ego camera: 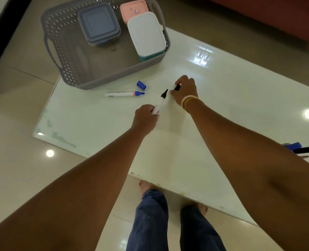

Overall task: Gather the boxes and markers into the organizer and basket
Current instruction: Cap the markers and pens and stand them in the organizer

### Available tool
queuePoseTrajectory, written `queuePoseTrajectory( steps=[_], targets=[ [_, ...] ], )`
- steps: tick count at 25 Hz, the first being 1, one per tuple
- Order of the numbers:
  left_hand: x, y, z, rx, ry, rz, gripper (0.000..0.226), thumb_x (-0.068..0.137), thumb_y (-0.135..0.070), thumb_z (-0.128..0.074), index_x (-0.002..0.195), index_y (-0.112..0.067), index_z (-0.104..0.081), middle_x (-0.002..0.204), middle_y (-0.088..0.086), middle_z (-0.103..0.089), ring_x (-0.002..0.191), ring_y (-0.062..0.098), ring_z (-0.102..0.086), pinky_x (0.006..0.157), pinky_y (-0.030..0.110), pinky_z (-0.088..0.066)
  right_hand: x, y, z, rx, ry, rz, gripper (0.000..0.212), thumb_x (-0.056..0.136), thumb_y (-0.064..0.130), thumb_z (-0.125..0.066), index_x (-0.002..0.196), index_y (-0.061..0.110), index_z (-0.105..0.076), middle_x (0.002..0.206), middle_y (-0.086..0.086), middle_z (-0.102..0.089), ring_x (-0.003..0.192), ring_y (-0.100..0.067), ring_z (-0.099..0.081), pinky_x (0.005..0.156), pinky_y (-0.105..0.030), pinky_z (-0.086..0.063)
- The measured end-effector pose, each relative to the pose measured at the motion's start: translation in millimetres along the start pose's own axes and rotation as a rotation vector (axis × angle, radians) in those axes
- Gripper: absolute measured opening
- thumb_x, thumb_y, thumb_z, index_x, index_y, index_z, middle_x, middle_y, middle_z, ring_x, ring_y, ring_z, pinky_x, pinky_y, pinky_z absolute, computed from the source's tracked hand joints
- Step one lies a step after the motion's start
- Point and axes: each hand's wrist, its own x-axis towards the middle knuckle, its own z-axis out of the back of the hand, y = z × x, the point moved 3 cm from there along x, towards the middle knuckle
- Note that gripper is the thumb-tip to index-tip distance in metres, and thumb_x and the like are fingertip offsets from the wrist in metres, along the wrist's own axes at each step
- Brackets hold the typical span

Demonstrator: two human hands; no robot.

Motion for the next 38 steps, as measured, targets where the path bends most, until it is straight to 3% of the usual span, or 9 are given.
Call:
queuePoseTrajectory(
  steps=[4,6,11,16,20,22,26,30,38],
  targets=[
    [-20.0,-1.2,-9.7,-0.009,0.084,0.003,0.011,0.093,-0.008,-0.052,0.098,-0.009,-0.062,0.088,0.013,-0.066,0.065,0.022,-0.059,0.059,0.031,-0.056,-28.7,-24.6,3.8,1.069,-0.085,-0.403,0.021,0.075,-0.002,-0.076,0.084,0.007,-0.059,0.085,-0.013,-0.064,0.076,-0.023,-0.065,0.08,-0.033,-0.06],
    [-28.5,-2.7,-14.8,-0.035,0.119,-0.022,0.01,0.092,-0.006,-0.051,0.094,-0.011,-0.058,0.081,0.008,-0.063,0.06,0.019,-0.056,0.052,0.025,-0.052,-45.9,-34.5,4.8,1.372,-0.11,-0.494,0.019,0.077,-0.012,-0.071,0.083,0.001,-0.058,0.078,-0.012,-0.062,0.07,-0.022,-0.064,0.073,-0.03,-0.061],
    [-50.0,2.3,-25.5,-0.057,0.144,-0.039,0.017,0.091,-0.006,-0.053,0.104,-0.01,-0.063,0.081,0.007,-0.063,0.06,0.019,-0.057,0.053,0.024,-0.051,-78.2,-64.4,7.6,1.401,-0.102,-0.54,0.012,0.078,-0.002,-0.075,0.084,0.0,-0.066,0.082,-0.01,-0.067,0.074,-0.018,-0.066,0.064,-0.022,-0.061],
    [-68.3,8.1,-40.5,-0.035,0.156,-0.06,0.022,0.091,-0.005,-0.054,0.11,-0.008,-0.065,0.08,0.006,-0.064,0.058,0.017,-0.057,0.052,0.022,-0.051,-96.1,-82.4,9.8,1.563,-0.081,-0.568,0.007,0.086,0.003,-0.069,0.081,0.001,-0.064,0.083,-0.01,-0.061,0.078,-0.017,-0.061,0.082,-0.029,-0.059],
    [-78.5,10.2,-47.8,-0.017,0.19,-0.101,0.024,0.09,-0.005,-0.056,0.112,-0.007,-0.065,0.079,0.006,-0.065,0.058,0.016,-0.06,0.051,0.02,-0.053,-103.4,-88.3,9.4,1.615,-0.075,-0.583,0.024,0.092,-0.004,-0.056,0.115,-0.007,-0.063,0.094,-0.011,-0.06,0.085,-0.019,-0.059,0.092,-0.032,-0.054],
    [-81.7,10.7,-47.5,-0.009,0.19,-0.104,0.024,0.09,-0.005,-0.056,0.112,-0.007,-0.065,0.08,0.007,-0.066,0.057,0.015,-0.059,0.051,0.02,-0.054,-106.1,-87.4,9.4,1.625,-0.071,-0.557,0.03,0.092,-0.007,-0.054,0.122,-0.006,-0.06,0.093,-0.01,-0.059,0.082,-0.018,-0.06,0.09,-0.03,-0.055],
    [-85.7,12.3,-44.0,-0.017,0.178,-0.085,0.024,0.091,-0.005,-0.056,0.113,-0.004,-0.064,0.082,0.01,-0.066,0.057,0.017,-0.059,0.055,0.025,-0.056,-109.0,-80.1,10.0,1.623,-0.055,-0.481,0.014,0.091,-0.008,-0.055,0.101,-0.004,-0.063,0.09,-0.012,-0.062,0.077,-0.019,-0.062,0.071,-0.023,-0.059],
    [-88.8,8.7,-42.5,-0.009,0.176,-0.102,0.025,0.092,-0.005,-0.055,0.115,-0.003,-0.064,0.083,0.011,-0.066,0.058,0.019,-0.06,0.055,0.024,-0.056,-107.8,-73.9,11.0,1.506,-0.021,-0.373,0.014,0.088,-0.011,-0.057,0.092,-0.001,-0.066,0.085,-0.012,-0.064,0.076,-0.02,-0.063,0.08,-0.026,-0.059],
    [-90.8,3.5,-39.0,-0.148,0.2,-0.011,0.026,0.098,-0.018,-0.051,0.113,-0.002,-0.065,0.069,0.003,-0.056,0.05,0.014,-0.05,0.048,0.026,-0.053,-109.4,-67.1,14.5,1.225,0.036,-0.211,0.018,0.087,-0.007,-0.062,0.104,-0.007,-0.067,0.092,-0.015,-0.069,0.085,-0.028,-0.067,0.084,-0.034,-0.06]
  ],
)
